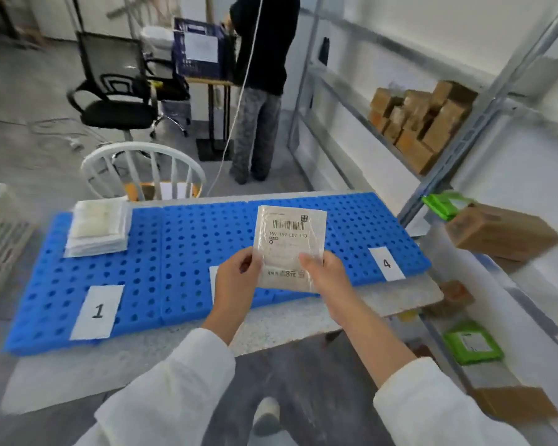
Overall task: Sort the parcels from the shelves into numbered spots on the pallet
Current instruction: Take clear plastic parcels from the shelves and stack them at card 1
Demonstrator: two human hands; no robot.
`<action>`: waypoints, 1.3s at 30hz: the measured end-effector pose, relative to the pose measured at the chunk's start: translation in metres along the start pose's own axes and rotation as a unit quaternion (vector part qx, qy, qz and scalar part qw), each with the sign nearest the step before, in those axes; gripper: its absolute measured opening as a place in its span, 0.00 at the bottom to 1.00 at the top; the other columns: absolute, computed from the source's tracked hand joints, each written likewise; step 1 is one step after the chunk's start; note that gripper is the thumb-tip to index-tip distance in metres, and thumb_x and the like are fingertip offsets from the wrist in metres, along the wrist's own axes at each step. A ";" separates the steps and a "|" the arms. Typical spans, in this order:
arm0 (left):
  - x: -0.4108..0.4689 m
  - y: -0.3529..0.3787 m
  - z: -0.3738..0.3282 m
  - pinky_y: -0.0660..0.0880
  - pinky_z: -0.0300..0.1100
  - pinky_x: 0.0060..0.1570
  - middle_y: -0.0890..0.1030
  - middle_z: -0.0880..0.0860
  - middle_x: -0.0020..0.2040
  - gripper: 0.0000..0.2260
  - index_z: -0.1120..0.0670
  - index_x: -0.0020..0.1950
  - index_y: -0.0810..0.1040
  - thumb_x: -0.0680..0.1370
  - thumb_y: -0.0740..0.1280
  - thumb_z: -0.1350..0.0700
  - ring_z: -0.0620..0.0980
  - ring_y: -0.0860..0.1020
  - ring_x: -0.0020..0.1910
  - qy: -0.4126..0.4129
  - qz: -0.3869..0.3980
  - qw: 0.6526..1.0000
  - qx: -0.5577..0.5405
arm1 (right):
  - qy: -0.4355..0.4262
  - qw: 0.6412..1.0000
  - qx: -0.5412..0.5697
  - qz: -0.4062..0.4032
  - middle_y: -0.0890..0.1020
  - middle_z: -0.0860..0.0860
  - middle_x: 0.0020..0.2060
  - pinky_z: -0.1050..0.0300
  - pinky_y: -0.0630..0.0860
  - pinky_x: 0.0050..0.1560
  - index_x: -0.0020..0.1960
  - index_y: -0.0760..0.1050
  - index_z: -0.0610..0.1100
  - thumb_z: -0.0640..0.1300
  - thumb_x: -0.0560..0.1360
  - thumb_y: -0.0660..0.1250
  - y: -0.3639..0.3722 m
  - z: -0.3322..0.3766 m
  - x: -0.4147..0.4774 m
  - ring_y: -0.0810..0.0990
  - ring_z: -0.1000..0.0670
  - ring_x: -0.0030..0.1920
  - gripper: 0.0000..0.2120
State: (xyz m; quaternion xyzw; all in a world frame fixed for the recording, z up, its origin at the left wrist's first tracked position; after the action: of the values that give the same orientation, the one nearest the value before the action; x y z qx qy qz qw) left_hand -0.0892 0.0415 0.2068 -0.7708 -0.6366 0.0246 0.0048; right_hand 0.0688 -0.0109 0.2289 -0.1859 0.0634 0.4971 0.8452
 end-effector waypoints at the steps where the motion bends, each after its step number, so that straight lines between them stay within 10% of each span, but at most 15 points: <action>1: 0.007 -0.014 0.002 0.74 0.29 0.35 0.82 0.46 0.41 0.10 0.46 0.43 0.79 0.81 0.63 0.57 0.42 0.77 0.39 -0.005 -0.015 1.000 0.007 | -0.001 1.000 -0.006 0.017 0.80 0.53 0.53 0.58 0.75 0.46 0.60 0.73 0.47 0.47 0.77 0.63 0.017 0.006 0.009 0.79 0.54 0.51 0.12; 7: 0.058 -0.090 0.006 0.73 0.29 0.32 0.81 0.49 0.39 0.08 0.51 0.46 0.81 0.81 0.63 0.58 0.37 0.76 0.33 -0.013 -0.102 0.994 0.029 | -0.018 0.994 -0.011 0.104 0.79 0.50 0.55 0.62 0.73 0.39 0.60 0.72 0.45 0.47 0.78 0.64 0.117 0.031 0.070 0.78 0.55 0.48 0.12; 12: 0.103 -0.149 0.009 0.78 0.45 0.41 0.83 0.54 0.44 0.08 0.51 0.50 0.82 0.81 0.63 0.56 0.51 0.79 0.39 -0.030 -0.173 0.983 0.052 | -0.013 0.984 -0.009 0.177 0.78 0.52 0.52 0.63 0.74 0.37 0.60 0.70 0.46 0.46 0.79 0.63 0.201 0.054 0.110 0.78 0.56 0.47 0.11; 18: 0.140 -0.221 0.023 0.70 0.33 0.31 0.81 0.57 0.39 0.08 0.55 0.48 0.81 0.81 0.63 0.56 0.42 0.72 0.33 -0.064 -0.255 0.961 0.086 | -0.016 0.966 -0.053 0.254 0.78 0.50 0.55 0.57 0.77 0.46 0.60 0.69 0.45 0.47 0.79 0.63 0.296 0.070 0.145 0.78 0.51 0.53 0.12; 26: 0.195 -0.300 0.055 0.69 0.38 0.34 0.79 0.58 0.39 0.09 0.61 0.47 0.79 0.80 0.63 0.57 0.48 0.72 0.35 -0.116 -0.236 0.954 0.143 | 0.010 0.958 -0.099 0.269 0.79 0.50 0.53 0.51 0.78 0.55 0.59 0.71 0.45 0.46 0.79 0.62 0.383 0.067 0.174 0.79 0.50 0.52 0.10; 39: 0.297 -0.404 0.134 0.75 0.32 0.41 0.83 0.46 0.44 0.08 0.51 0.51 0.81 0.79 0.64 0.60 0.45 0.80 0.46 -0.169 -0.188 0.962 0.101 | 0.049 0.951 -0.213 0.219 0.78 0.50 0.49 0.62 0.74 0.38 0.56 0.70 0.44 0.42 0.77 0.64 0.515 0.058 0.232 0.76 0.56 0.42 0.08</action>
State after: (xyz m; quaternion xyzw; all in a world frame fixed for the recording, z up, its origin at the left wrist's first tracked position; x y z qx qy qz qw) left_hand -0.4353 0.4059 0.0790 -0.6172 -0.7559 0.2175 -0.0201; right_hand -0.2650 0.4250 0.0859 -0.3672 0.0365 0.6620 0.6523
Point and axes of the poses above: each hand's wrist, its own x-axis towards the middle knuckle, its own y-axis out of the palm, z = x × y, the point moved 4 cm from there along x, towards the middle knuckle
